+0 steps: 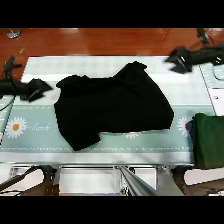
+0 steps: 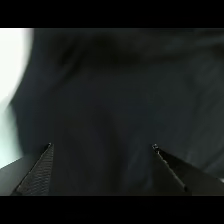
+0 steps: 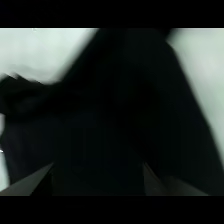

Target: Fold the shirts.

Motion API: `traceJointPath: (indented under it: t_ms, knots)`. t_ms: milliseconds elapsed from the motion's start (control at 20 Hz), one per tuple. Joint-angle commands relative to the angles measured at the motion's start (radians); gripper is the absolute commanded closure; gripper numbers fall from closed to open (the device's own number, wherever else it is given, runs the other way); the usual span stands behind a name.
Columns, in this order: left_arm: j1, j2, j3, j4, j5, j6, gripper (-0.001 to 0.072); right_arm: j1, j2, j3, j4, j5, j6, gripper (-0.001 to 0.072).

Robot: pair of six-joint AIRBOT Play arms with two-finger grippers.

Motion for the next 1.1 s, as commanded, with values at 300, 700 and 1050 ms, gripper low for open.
traceJointPath:
  t_ms: [300,700,1050]
  knots:
    - [0.151,0.148,-0.542,0.029,-0.034,-0.055,0.0003,-0.287,0.569,-0.941,-0.202,-0.180,-0.060,0.0086]
    - [0.039,0.145,-0.682,-0.356,0.177,0.178,0.0020,-0.286,0.600,-1.058,-0.183,-0.202,-0.056,0.0086]
    - [-0.079,0.146,-0.682,-0.512,0.216,0.286,0.0684,-0.286,0.599,-1.065,-0.073,-0.271,-0.046,0.0086]
